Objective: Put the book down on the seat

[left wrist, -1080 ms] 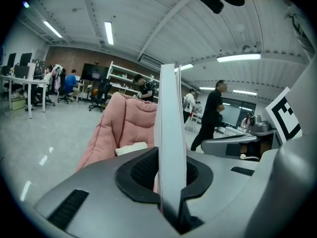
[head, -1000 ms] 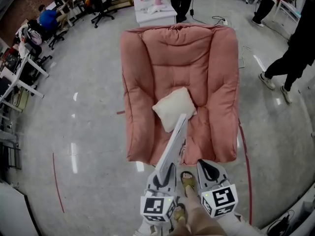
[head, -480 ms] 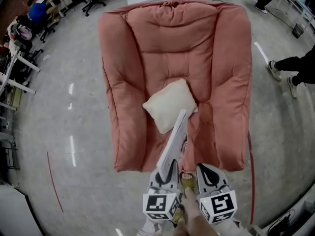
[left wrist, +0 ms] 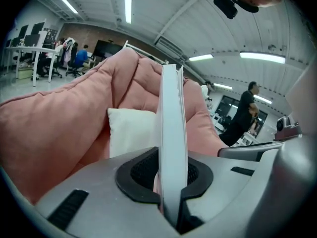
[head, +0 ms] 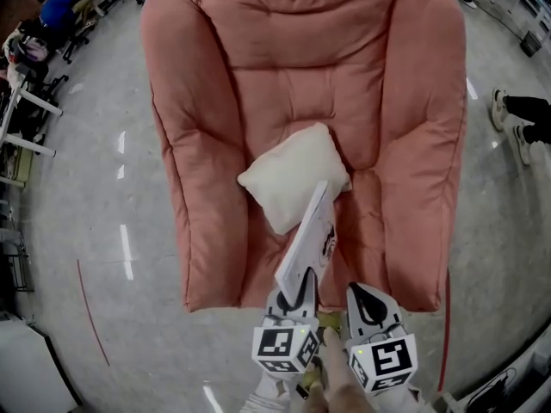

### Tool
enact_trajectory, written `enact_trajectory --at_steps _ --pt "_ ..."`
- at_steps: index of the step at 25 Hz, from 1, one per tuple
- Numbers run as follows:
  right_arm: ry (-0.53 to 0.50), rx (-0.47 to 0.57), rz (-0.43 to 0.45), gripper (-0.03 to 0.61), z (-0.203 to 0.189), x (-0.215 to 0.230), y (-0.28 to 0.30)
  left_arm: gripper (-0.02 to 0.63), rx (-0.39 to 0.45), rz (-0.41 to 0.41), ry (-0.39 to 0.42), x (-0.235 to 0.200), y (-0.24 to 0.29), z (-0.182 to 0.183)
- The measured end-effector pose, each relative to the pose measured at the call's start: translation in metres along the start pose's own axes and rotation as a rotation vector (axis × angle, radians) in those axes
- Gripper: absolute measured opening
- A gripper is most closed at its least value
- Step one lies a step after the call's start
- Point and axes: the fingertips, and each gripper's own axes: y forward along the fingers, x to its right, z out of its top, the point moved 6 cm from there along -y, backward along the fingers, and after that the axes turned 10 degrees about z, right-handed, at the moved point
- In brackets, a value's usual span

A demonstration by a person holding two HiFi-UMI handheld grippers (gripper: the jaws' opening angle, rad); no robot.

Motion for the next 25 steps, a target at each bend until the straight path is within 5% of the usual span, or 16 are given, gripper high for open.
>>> enact_trajectory --at_steps 10,13,25 --pt "0.015 -0.012 0.018 0.006 -0.004 0.000 0.012 0.062 -0.070 0.051 0.065 -0.018 0.026 -0.020" --pt "0.015 -0.007 0.026 0.005 -0.003 -0.005 0.013 0.285 -0.117 0.064 0.047 -0.031 0.024 -0.024" --pt "-0.008 0.006 0.060 0.005 -0.001 -0.034 0.006 0.341 -0.083 0.269 0.093 -0.077 -0.032 -0.020"
